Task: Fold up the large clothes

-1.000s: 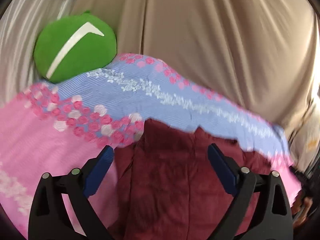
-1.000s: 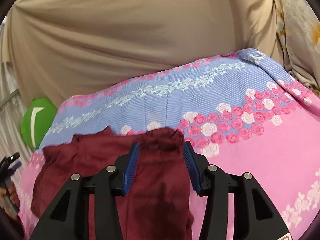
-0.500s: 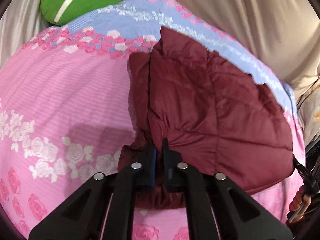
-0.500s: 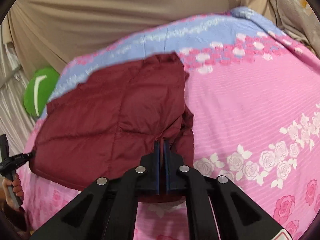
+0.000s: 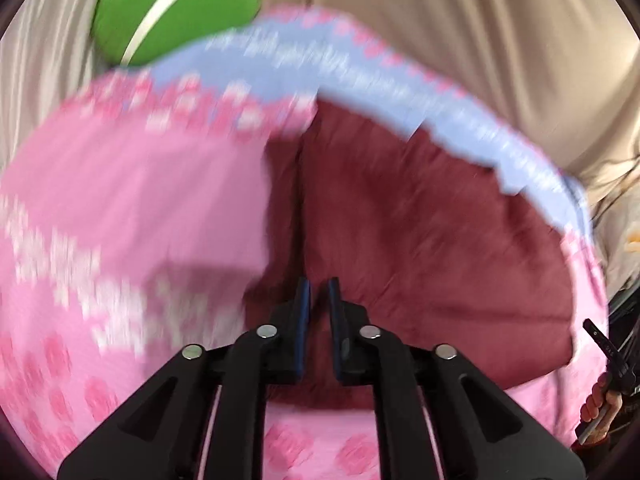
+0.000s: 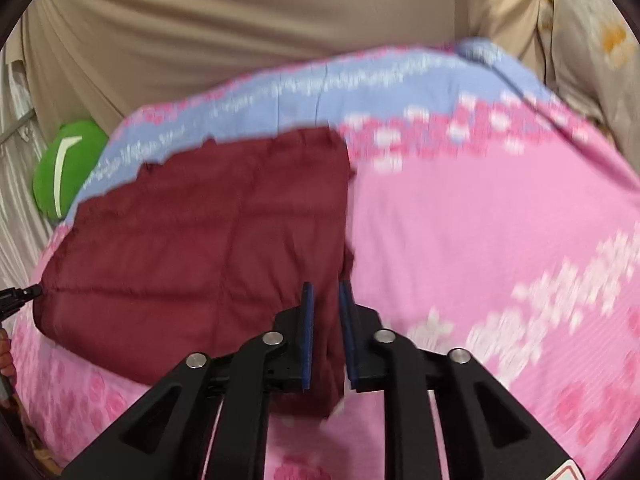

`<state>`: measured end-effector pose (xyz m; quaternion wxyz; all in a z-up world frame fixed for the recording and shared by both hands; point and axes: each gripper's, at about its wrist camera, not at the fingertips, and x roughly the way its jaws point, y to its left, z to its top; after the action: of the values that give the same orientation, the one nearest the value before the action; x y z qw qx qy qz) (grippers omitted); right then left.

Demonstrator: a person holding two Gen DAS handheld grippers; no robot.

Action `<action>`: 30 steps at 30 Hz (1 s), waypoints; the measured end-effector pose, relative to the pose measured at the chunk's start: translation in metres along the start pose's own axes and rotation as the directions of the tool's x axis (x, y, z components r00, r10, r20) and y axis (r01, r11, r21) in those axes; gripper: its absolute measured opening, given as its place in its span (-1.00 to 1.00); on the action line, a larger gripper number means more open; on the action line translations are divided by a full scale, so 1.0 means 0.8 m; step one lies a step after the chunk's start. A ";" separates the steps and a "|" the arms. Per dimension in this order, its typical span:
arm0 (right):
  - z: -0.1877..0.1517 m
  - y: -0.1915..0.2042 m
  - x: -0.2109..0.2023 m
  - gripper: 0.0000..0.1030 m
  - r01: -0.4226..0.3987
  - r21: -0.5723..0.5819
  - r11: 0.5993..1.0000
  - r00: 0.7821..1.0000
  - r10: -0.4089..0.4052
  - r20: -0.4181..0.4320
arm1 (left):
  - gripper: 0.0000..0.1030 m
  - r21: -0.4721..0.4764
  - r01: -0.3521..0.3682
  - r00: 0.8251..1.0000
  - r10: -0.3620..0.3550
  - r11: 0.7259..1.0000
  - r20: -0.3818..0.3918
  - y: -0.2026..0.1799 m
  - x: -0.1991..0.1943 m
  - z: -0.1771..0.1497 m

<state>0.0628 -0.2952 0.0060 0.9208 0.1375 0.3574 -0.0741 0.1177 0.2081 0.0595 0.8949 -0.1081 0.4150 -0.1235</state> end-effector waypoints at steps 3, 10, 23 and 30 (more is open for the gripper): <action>0.050 0.007 0.001 -0.42 -0.054 -0.002 0.999 0.996 0.054 0.068 | -0.21 0.043 0.025 0.996 -0.028 0.999 0.087 -0.031 -0.003 0.049; 0.115 0.016 0.106 -0.42 0.021 -0.009 1.000 0.999 -0.022 -0.027 | -0.01 0.148 -0.025 0.999 0.018 0.989 0.050 -0.087 0.103 0.120; 0.150 0.049 0.258 -0.90 0.060 -0.063 0.996 0.991 -0.067 -0.117 | 0.12 0.004 -0.141 0.989 0.140 0.990 0.036 -0.011 0.218 0.121; 0.153 0.057 0.257 -0.91 0.155 -0.102 0.983 0.983 -0.164 -0.082 | 0.28 0.051 -0.173 0.984 0.171 0.984 0.039 -0.020 0.225 0.118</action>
<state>0.3019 -0.2972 -0.0379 0.9004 0.0676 0.4113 -0.1244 0.3012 0.1456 -0.0049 0.9119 -0.0494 0.4037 -0.0550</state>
